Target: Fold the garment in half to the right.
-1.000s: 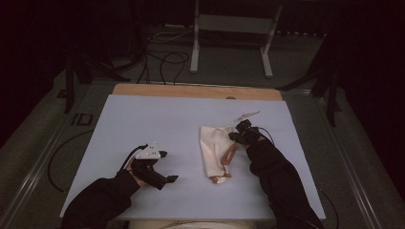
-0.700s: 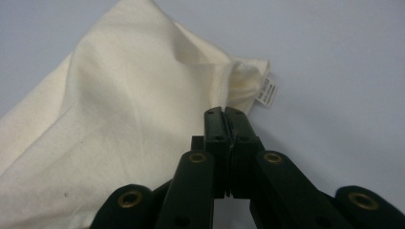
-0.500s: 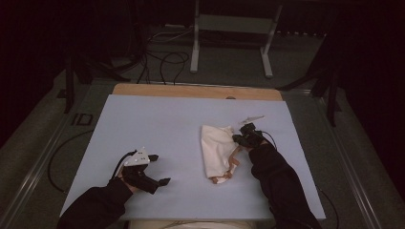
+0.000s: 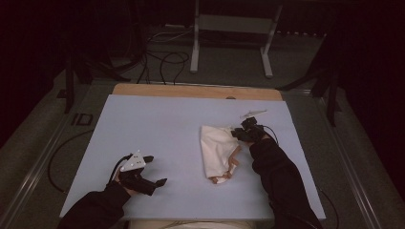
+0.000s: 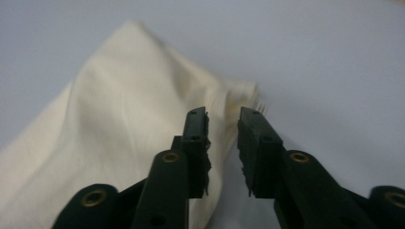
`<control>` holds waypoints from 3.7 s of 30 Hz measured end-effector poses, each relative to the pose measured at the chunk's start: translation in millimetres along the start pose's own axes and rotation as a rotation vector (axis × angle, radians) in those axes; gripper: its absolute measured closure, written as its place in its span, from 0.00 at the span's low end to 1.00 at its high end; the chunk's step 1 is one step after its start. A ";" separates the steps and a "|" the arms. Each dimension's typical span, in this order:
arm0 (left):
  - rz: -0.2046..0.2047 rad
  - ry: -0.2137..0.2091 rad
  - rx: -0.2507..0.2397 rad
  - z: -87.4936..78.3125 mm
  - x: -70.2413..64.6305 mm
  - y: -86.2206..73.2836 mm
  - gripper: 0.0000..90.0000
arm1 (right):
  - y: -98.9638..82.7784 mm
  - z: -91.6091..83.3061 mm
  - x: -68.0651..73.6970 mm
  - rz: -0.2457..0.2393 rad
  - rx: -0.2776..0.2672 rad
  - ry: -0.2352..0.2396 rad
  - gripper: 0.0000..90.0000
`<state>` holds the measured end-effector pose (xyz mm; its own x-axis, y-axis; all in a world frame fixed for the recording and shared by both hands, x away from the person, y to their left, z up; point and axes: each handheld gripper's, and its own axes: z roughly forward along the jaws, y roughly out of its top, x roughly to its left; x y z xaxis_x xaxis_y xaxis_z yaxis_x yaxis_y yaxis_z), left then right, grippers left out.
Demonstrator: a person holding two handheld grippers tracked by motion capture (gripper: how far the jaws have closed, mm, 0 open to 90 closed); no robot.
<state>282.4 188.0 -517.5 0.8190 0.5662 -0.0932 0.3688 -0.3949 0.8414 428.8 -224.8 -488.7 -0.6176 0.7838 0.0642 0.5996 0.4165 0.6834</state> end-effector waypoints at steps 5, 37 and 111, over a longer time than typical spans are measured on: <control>0.003 -0.005 -0.027 -1.9 -2.1 3.0 0.01 | 15.9 4.0 -5.6 0.046 -0.030 0.008 0.73; -0.001 -0.008 -0.061 -4.7 -1.4 6.3 0.01 | 26.8 13.8 -12.3 0.008 -0.081 -0.108 0.98; -0.023 0.035 -0.040 -9.2 9.4 2.3 0.01 | 33.9 11.0 15.5 -0.008 -0.074 0.118 0.12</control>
<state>286.9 199.1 -511.5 0.7944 0.6000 -0.0945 0.3689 -0.3530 0.8598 445.2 -193.4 -472.6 -0.6806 0.7189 0.1410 0.5579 0.3838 0.7358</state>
